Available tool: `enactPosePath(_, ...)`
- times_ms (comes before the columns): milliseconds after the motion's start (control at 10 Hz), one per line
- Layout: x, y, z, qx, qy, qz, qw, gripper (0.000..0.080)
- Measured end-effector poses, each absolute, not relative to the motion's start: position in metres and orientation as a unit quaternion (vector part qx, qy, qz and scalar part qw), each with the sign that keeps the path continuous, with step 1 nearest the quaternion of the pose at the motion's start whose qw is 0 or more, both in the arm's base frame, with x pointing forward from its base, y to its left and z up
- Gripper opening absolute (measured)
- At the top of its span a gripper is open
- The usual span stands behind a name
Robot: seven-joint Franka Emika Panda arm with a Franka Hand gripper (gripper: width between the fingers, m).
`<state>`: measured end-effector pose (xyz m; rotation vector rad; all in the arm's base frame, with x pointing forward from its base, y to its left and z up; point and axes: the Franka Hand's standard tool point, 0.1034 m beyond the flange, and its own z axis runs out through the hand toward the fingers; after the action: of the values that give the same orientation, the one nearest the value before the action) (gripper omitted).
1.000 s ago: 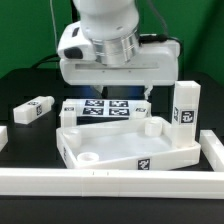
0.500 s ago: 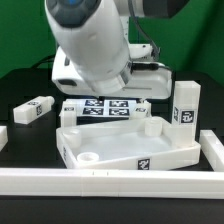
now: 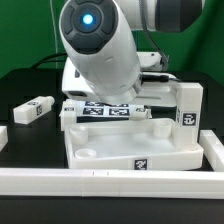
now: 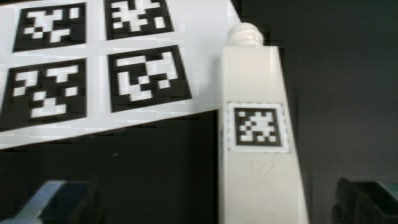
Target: Assemble desk
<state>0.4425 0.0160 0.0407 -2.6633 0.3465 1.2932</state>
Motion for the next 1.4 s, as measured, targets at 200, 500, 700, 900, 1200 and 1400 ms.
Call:
enactPosePath(200, 0.443, 0.021, 0.039, -0.892, 0.113, 0.430, 0.080, 0.0648)
enactPosePath(500, 0.443, 0.020, 0.039, -0.892, 0.114, 0.430, 0.080, 0.0648)
enactPosePath(700, 0.442, 0.015, 0.036, -0.891, 0.114, 0.431, 0.084, 0.0648)
enactPosePath(900, 0.442, 0.021, 0.029, -0.892, 0.111, 0.430, 0.082, 0.0648)
enactPosePath(1200, 0.440, 0.024, 0.024, -0.890, 0.112, 0.434, 0.079, 0.0648)
enactPosePath(1400, 0.437, 0.026, 0.020, -0.891, 0.112, 0.433, 0.079, 0.0648)
